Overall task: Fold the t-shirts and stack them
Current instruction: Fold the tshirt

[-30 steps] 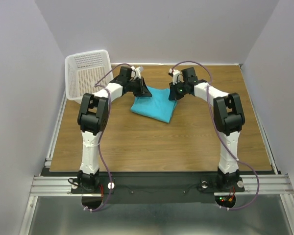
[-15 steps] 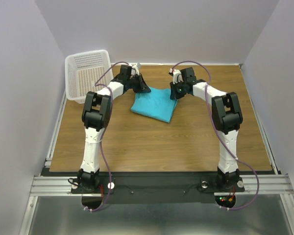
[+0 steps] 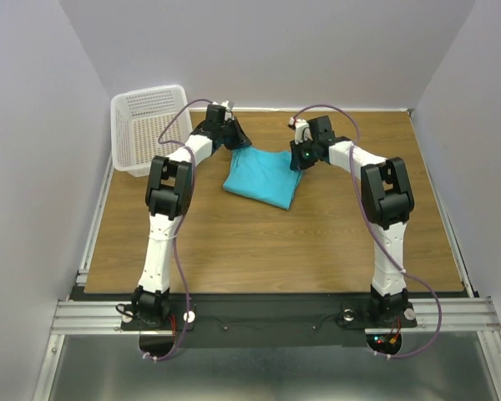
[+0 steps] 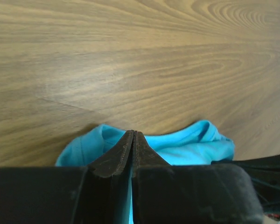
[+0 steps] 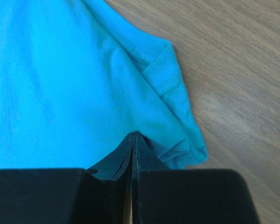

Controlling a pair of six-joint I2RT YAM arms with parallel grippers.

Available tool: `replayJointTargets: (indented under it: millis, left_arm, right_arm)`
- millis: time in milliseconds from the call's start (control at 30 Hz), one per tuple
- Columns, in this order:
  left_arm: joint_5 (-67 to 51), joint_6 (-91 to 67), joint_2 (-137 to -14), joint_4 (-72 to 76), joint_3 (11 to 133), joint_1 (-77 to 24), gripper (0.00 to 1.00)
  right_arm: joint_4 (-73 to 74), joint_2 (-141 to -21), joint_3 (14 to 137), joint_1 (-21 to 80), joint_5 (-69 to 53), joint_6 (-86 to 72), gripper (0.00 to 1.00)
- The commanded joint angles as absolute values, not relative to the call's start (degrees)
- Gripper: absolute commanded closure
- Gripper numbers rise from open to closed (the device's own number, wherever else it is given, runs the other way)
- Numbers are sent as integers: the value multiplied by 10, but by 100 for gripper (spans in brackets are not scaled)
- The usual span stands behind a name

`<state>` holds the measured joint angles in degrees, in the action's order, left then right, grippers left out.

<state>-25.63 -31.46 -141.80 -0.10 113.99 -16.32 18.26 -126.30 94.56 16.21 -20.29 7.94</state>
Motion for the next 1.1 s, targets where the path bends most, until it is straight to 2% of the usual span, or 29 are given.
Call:
replayJointTargets:
  millis: [0,100,133,267,433,567,700,900,1067]
  left_arm:
    - [-231,-314,-1415,-13,1196,-159,85]
    - [-269,-295,-1411,-3,1225,-162,80]
    - [-282,-285,-1393,-4,1227,-165,76]
    - [-305,-231,-1323,11,1208,-175,70]
    - [-327,-213,-1205,18,1069,-175,70]
    - [-375,-220,-1164,41,948,-176,70]
    - [-402,-242,-1157,125,838,-184,70]
    - [-420,-250,-1194,170,817,-193,71]
    - [-425,-244,-1215,187,801,-193,71]
  right_arm:
    - [182,-1242,928,162,-171,90,96]
    - [182,-1239,929,162,-159,89,96]
    - [182,-1237,931,162,-157,91,95]
    - [182,-1222,939,162,-154,96,95]
    - [182,-1186,937,162,-172,108,94]
    - [183,-1165,927,161,-230,117,94]
    - [183,-1179,936,161,-267,98,94]
    - [184,-1232,967,159,-280,70,94]
    - [187,-1256,991,155,-233,60,94]
